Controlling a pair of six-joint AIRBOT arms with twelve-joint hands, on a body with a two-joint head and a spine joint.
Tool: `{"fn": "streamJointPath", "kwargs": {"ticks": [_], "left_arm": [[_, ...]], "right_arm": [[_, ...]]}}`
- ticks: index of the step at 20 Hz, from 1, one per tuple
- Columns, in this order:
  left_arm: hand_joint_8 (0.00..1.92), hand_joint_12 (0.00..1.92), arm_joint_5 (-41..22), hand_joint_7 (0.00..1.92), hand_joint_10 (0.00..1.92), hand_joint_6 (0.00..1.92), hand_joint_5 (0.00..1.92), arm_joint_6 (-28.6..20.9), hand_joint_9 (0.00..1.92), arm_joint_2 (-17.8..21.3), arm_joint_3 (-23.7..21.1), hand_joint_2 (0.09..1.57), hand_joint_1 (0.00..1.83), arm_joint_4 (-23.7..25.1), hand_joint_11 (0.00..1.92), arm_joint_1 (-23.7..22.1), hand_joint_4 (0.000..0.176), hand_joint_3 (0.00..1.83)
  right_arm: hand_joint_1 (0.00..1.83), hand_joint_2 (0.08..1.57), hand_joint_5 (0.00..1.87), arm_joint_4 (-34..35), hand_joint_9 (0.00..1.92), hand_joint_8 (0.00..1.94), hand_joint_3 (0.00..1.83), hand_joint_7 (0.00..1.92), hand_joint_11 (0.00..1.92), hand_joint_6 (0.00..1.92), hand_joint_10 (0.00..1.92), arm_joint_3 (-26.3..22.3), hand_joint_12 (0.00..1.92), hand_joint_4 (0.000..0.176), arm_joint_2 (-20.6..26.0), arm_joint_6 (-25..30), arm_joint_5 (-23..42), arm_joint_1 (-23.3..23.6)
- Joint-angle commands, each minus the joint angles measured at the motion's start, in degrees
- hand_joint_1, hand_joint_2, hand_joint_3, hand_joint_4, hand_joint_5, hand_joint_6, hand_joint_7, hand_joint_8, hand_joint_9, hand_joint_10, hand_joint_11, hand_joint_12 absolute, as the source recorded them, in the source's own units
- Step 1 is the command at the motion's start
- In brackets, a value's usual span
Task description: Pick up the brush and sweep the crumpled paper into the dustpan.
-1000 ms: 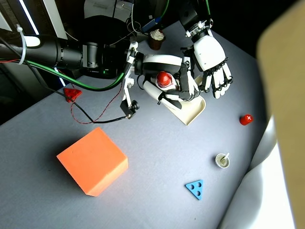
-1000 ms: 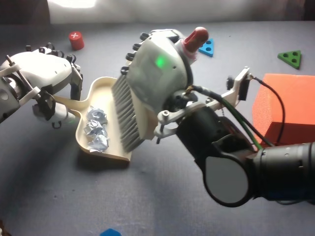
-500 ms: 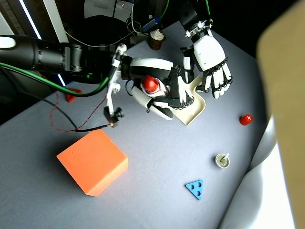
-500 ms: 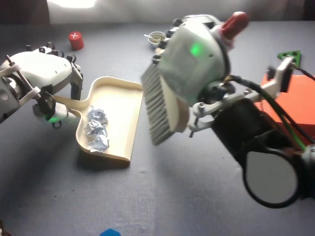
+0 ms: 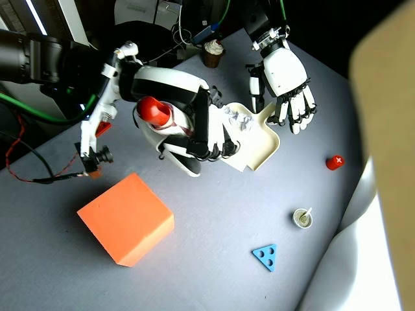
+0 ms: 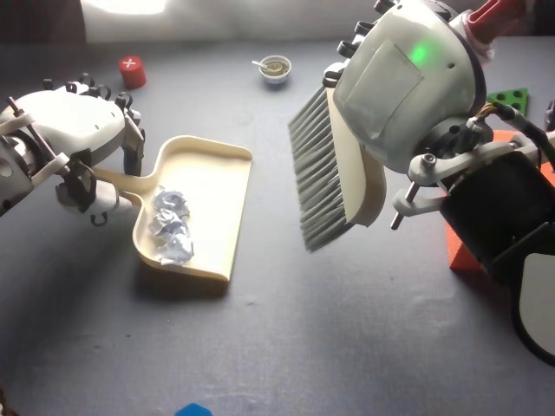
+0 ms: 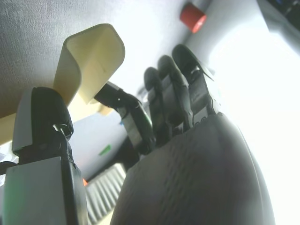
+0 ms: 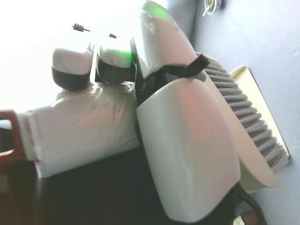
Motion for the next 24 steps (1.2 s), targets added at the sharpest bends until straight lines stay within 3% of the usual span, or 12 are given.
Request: {"fn": "streamJointPath", "kwargs": {"ticks": [1,6,7,9,10,11,14,16,17,19,21,24], "left_arm": [[0.0,0.6,-5.5,0.3,0.0,0.05,0.8,0.17,0.2,0.37,0.09,1.05,1.01,1.52,0.0,-0.72,0.013,0.0],[0.0,0.64,-5.53,0.29,0.0,0.0,0.59,0.17,0.22,0.53,-0.02,0.9,0.96,1.51,0.01,-0.91,0.103,0.0],[0.0,0.66,-5.52,0.28,0.0,0.0,0.57,0.17,0.22,0.65,-0.07,0.89,0.96,1.51,0.0,-1.09,0.093,0.0],[0.0,0.69,-4.95,0.28,0.0,0.0,0.55,0.68,0.22,0.97,-0.08,0.9,0.93,1.52,0.0,-2.05,0.094,0.0],[0.0,0.69,-4.42,0.28,0.0,0.01,0.57,1.19,0.22,1.2,-0.05,0.89,0.94,1.52,0.0,-2.74,0.094,0.0],[0.01,0.69,-3.6,0.3,0.01,0.02,0.61,1.94,0.23,1.55,-0.04,0.89,0.94,1.52,0.0,-3.74,0.085,0.0],[0.0,0.66,-0.58,0.3,0.0,0.01,0.64,3.96,0.22,2.81,-0.48,0.92,0.91,1.55,0.0,-6.73,0.087,0.01],[0.0,0.73,2.23,0.32,0.01,0.0,0.67,5.18,0.25,4.09,-1.37,0.92,0.9,1.54,0.0,-8.37,0.08,0.0],[0.0,0.74,2.72,0.33,0.01,0.0,0.66,5.18,0.26,4.68,-2.0,0.93,0.88,1.48,0.0,-8.82,0.078,0.0],[0.0,0.69,2.05,0.32,0.0,0.0,0.65,6.54,0.26,6.16,-4.22,0.94,0.86,-0.11,0.0,-9.9,0.081,0.01],[0.0,0.68,2.85,0.32,0.0,0.0,0.65,9.42,0.27,7.02,-5.71,0.95,0.83,-1.82,0.0,-11.92,0.089,0.01],[0.0,0.7,4.11,0.36,0.0,0.0,0.66,9.85,0.29,7.18,-6.88,0.98,0.79,-1.88,0.0,-13.28,0.075,0.01]], "right_arm": [[1.53,1.21,0.87,-4.69,1.19,1.94,0.0,0.86,1.37,1.92,1.92,-0.49,1.92,0.0,0.91,-1.68,-4.85,0.56],[1.42,1.2,0.86,-4.48,1.24,1.94,0.0,0.99,1.37,1.92,1.92,-2.79,1.92,0.0,1.55,-2.92,-4.36,0.56],[1.19,1.19,0.85,-4.57,1.24,1.94,0.0,1.03,1.38,1.35,1.92,-3.22,1.92,0.0,1.59,-3.39,-4.36,0.5],[1.16,1.12,0.98,-4.59,1.16,1.94,0.0,1.02,1.33,0.98,1.92,-3.79,1.92,0.0,1.59,-4.5,-4.36,-0.08],[1.14,1.05,0.8,-4.59,1.04,1.94,0.0,0.92,1.2,1.73,1.92,-3.92,1.92,0.0,1.59,-4.73,-4.36,-0.5],[1.04,1.02,0.78,-4.59,0.97,1.94,0.0,0.87,1.11,1.88,1.92,-3.93,1.92,0.0,1.59,-4.96,-4.34,-0.95],[0.82,0.93,0.61,-4.11,0.68,1.94,0.0,0.68,0.72,1.92,1.92,-3.89,1.92,0.0,1.59,-6.97,-3.37,-1.58],[0.73,0.9,0.62,-1.72,0.45,1.69,0.0,0.53,0.4,1.4,1.86,-4.19,1.92,0.0,1.59,-9.14,-3.12,-1.65],[0.65,0.87,0.69,-0.69,0.47,1.07,0.0,0.56,0.33,0.78,1.4,-4.55,1.79,0.0,1.59,-9.49,-3.12,-1.65],[0.52,0.85,0.61,-0.04,0.59,0.19,0.0,0.66,0.29,0.15,0.53,-5.92,1.28,0.0,2.19,-9.59,-2.12,-1.58],[0.38,0.86,0.47,0.1,0.58,0.01,0.0,0.54,0.32,0.01,0.05,-7.73,0.73,0.0,3.58,-9.02,-0.13,-1.17],[0.23,0.86,0.31,-0.1,0.34,0.0,0.0,0.33,0.32,0.0,0.0,-11.1,0.18,0.0,6.84,-1.24,6.34,0.56]]}}
